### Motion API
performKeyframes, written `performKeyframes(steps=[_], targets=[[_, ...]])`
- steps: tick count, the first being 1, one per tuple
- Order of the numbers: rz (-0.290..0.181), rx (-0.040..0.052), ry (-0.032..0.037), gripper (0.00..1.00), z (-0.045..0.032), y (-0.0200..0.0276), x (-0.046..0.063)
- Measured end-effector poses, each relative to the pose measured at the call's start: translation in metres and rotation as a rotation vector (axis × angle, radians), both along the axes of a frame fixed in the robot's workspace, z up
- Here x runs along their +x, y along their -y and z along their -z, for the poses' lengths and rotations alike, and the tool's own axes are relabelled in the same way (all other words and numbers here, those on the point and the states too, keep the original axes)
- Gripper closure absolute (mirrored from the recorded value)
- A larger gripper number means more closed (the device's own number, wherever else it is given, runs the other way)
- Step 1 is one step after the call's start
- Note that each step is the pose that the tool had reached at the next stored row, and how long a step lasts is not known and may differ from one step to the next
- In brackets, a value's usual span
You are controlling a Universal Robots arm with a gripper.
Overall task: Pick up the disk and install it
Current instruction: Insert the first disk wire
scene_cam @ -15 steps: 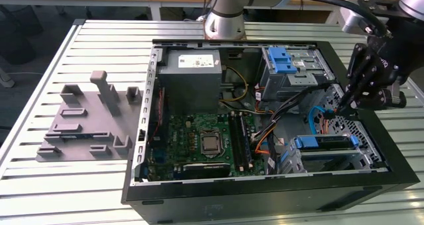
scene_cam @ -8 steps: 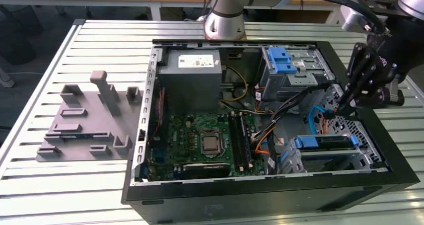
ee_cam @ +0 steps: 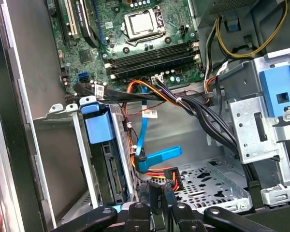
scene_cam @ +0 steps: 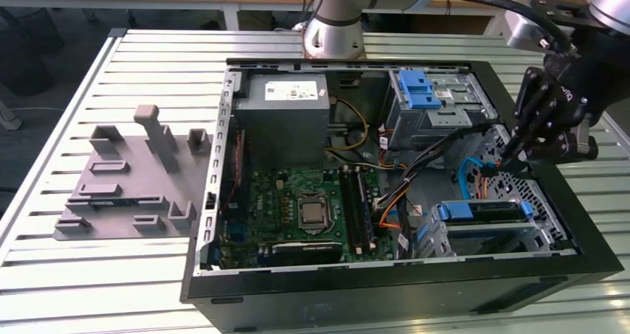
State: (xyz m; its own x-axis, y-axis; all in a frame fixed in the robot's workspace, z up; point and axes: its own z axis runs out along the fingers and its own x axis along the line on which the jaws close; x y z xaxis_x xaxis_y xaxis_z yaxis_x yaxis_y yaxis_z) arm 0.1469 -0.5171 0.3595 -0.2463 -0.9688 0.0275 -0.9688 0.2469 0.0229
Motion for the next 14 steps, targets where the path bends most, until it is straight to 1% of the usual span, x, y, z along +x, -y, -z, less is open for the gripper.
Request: performKeyframes(steps=[4, 6, 9, 12, 13, 14], targets=[[0.007, -0.0030, -0.0067, 0.75, 0.0021, -0.0031, 0.0000], [0.010, -0.0066, -0.0089, 0.75, 0.0031, -0.0050, 0.0004], [0.011, -0.0176, -0.0092, 0.75, 0.0036, -0.0055, 0.0007], [0.011, -0.0191, -0.0092, 0.76, 0.0034, -0.0056, 0.0008], [0.011, -0.0191, -0.0092, 0.83, 0.0035, -0.0055, 0.0008], [0.010, -0.0191, -0.0092, 0.83, 0.0035, -0.0051, 0.0009]])
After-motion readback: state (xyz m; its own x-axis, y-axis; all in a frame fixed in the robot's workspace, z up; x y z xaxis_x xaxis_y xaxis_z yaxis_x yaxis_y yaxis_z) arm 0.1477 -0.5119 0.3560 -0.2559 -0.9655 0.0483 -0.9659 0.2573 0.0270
